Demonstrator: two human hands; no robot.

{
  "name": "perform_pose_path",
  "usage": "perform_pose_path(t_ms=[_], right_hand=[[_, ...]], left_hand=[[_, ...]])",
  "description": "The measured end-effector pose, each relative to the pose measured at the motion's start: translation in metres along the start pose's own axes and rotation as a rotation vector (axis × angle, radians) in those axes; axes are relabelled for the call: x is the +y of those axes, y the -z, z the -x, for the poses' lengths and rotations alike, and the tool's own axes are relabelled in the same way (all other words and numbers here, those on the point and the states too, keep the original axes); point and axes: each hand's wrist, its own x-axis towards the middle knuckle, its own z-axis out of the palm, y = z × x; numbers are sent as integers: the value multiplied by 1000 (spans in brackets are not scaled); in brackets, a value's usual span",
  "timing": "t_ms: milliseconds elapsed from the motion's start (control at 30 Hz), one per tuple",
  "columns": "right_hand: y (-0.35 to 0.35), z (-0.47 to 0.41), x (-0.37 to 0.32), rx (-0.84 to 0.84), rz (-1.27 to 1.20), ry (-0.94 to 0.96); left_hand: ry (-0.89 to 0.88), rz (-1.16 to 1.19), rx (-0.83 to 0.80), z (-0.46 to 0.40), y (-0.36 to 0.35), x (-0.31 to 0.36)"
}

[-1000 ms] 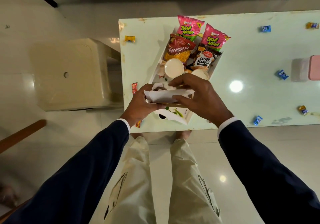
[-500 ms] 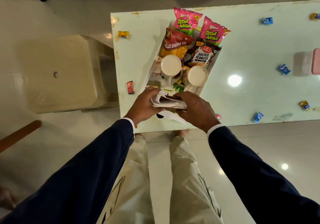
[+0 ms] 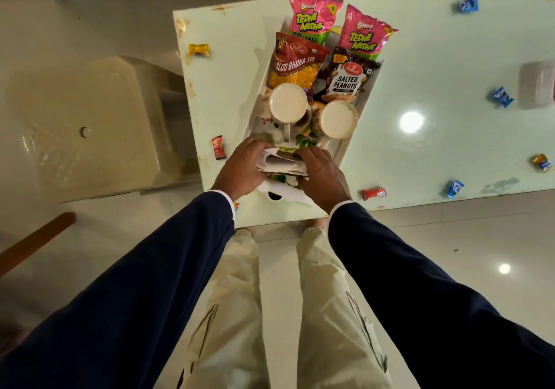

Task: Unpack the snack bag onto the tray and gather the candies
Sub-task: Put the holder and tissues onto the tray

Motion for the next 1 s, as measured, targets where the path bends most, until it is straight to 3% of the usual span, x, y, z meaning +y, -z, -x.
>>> perform_pose_path(t_ms=[333, 567, 1000], right_hand=[[27, 16, 8, 26, -20, 58], [63, 37, 16, -4, -58, 44], [123, 68, 53, -68, -44, 100]], left_hand=[[31, 69, 90, 20, 3, -3], [32, -4, 157, 55, 14, 12], [64, -166, 175, 85, 1, 104]])
